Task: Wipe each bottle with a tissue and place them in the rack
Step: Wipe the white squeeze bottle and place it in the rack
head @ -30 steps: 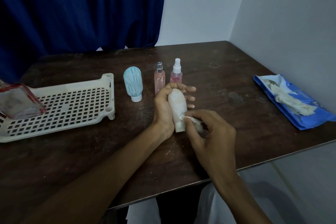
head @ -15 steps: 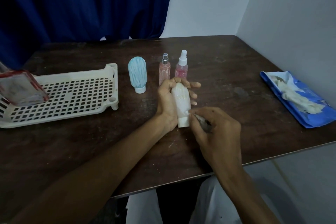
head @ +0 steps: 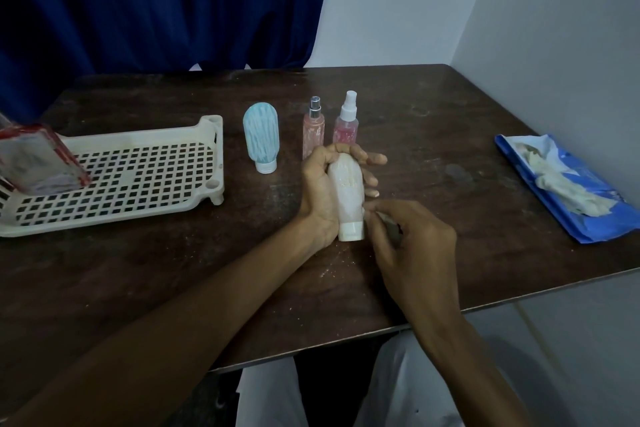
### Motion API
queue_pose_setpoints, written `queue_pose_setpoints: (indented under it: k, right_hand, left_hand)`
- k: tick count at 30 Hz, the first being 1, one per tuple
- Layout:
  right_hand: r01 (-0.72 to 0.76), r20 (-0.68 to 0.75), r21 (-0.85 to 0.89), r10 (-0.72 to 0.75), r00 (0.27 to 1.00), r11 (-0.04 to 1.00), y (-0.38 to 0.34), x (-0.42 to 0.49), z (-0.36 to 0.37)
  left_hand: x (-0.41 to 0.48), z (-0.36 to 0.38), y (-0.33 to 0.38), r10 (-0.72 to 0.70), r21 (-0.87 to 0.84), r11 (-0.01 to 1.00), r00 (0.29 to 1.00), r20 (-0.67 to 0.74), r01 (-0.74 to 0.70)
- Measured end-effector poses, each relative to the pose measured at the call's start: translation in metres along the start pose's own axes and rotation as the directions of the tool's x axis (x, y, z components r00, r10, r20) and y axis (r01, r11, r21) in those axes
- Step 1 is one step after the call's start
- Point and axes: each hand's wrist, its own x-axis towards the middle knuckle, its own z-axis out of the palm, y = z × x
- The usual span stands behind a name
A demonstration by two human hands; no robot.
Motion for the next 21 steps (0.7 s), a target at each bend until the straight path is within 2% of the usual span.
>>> queue_pose_setpoints:
  k: [7,11,14,21]
  right_hand:
    - [-0.111,0.031,0.161,0.107,0.994,0.981,-0.004,-0.003,0.0]
    - [-0.148,0.035,0.157,0.144,0.989,0.976,-0.005,0.007,0.003]
    - [-0.122,0.02,0.175,0.12,0.993,0.977,-0.012,0.009,0.004]
    - [-0.131,0.044,0.176,0.126,0.991,0.976,-0.004,0.006,0.002]
  left_hand:
    - [0.0,0.0,0.002,0.029,0.02,0.999,1.0,-0.013,-0.028]
    - [0.0,0.0,0.004,0.006,0.004,1.0,1.0,-0.003,-0.006]
    - [0.0,0.0,0.006,-0.021,-0.041,0.999,1.0,-0.01,0.02]
    - [0.002,-0.001,0.005,0.004,0.009,1.0,1.0,-0.015,-0.004]
